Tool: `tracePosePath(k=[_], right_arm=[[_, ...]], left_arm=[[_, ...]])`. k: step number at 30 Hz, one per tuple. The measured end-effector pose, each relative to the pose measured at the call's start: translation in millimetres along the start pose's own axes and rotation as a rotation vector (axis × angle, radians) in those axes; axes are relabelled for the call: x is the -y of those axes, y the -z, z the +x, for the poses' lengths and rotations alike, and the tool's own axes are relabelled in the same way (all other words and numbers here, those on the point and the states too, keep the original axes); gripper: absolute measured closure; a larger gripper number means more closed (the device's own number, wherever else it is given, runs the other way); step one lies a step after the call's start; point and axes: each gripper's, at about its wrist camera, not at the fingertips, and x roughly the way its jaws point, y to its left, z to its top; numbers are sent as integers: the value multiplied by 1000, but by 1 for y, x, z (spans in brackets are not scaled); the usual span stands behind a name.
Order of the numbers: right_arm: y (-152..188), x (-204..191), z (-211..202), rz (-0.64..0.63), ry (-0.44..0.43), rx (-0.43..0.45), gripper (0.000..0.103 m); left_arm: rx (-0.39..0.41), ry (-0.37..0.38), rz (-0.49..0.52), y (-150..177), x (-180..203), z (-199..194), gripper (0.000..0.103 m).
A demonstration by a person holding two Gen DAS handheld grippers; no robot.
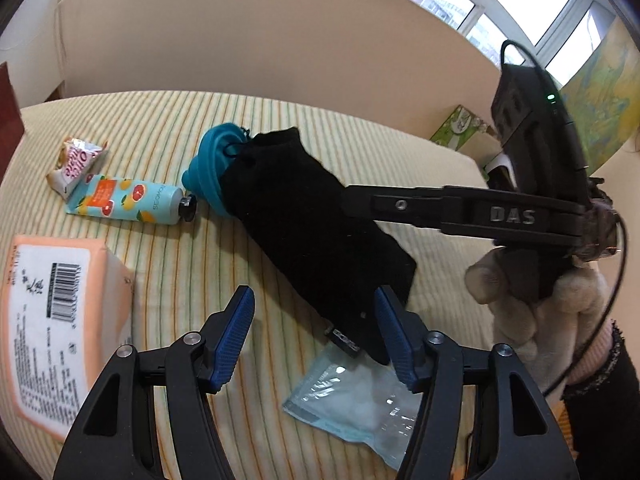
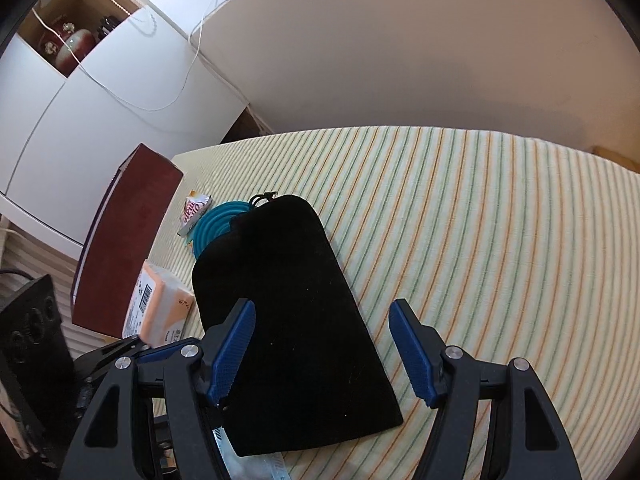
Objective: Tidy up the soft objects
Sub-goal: 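Close both tools on the black pouch and lift it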
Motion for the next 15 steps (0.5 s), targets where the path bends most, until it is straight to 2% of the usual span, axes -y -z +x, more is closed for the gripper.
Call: tracePosePath(k=[4,8,11,12,15], right_arm=[[-1,-2,10,-9,-30,-19,37],[0,-7,15,-22,-67,-38,37],[3,-14,17,-50,-52,-39,37],[4,-16,17,-57,-44,-40,38],[5,-16,17,-57,-22,-40,50]], left_arm=[[-16,2,-16,1,-7,9,46],[-20,14,-18,4,-10,13,57],[-13,24,-2,4,-5,14,68],[-11,24,4,4,-3,13,69],[-4,23,17,2,1,13,71]])
